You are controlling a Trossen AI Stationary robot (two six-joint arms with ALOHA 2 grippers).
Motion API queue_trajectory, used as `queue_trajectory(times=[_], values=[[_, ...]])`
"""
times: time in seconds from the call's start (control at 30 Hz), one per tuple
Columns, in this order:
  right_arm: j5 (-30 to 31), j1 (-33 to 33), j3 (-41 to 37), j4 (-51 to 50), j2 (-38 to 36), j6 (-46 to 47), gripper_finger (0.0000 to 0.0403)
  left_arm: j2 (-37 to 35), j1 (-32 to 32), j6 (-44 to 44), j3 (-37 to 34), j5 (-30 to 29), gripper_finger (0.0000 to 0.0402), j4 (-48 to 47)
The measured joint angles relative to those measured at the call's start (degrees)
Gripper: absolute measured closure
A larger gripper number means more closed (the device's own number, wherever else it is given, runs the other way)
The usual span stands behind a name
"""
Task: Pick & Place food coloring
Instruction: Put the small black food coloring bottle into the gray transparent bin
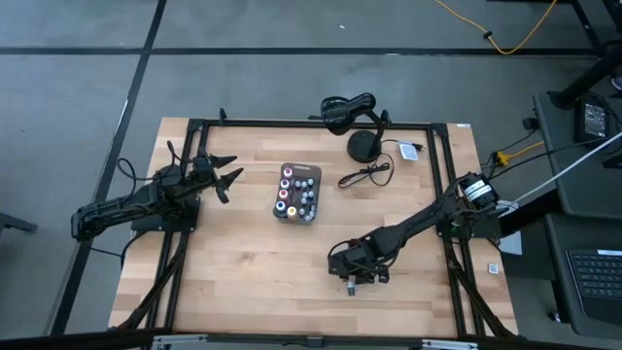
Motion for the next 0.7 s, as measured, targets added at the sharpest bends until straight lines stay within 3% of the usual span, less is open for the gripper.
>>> queue_trajectory(times=[0.37,0.7], values=[[3.1,1.9,1.8,-3.5,0.3,0.8,0.0208,0.0,0.0,0.0,0.0,0.0,0.019,0.0],[2.2,1.8,1.8,-3.7,0.3,-0.3,0.0208,0.0,0.0,0.0,0.0,0.0,0.019,0.0]])
